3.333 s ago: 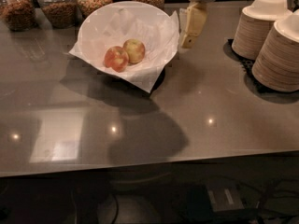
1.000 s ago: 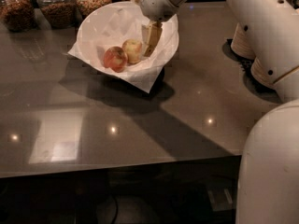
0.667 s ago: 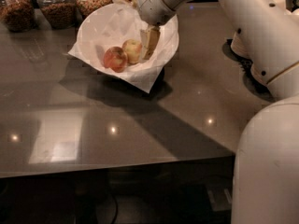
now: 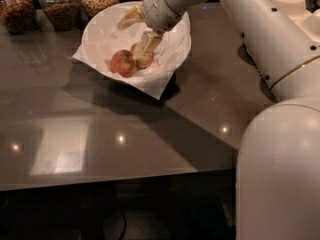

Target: Pick apple from white bowl

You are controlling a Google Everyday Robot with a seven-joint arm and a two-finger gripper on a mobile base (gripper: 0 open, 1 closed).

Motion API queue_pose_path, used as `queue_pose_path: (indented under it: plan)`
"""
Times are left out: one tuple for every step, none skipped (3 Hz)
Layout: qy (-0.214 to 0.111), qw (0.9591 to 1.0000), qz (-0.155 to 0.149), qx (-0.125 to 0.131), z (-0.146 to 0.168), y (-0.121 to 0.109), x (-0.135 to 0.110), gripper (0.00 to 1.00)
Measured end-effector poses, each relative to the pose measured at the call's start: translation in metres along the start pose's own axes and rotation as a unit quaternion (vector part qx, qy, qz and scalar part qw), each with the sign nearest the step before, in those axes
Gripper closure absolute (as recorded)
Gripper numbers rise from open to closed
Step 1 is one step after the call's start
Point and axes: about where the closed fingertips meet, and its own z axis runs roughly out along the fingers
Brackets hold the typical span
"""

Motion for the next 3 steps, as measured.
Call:
queue_pose_path:
  plan:
    - [-0.006,0.9999,-0.005,-0.007,0.0075,0.0006,0.0019,0.47]
    - [-0.011,0.9999,-0.004,-0.013,0.0116,0.0032,0.0017,0.38]
    - [-0.014,0.9998,-0.003,-0.017,0.0144,0.0048,0.0017,0.38]
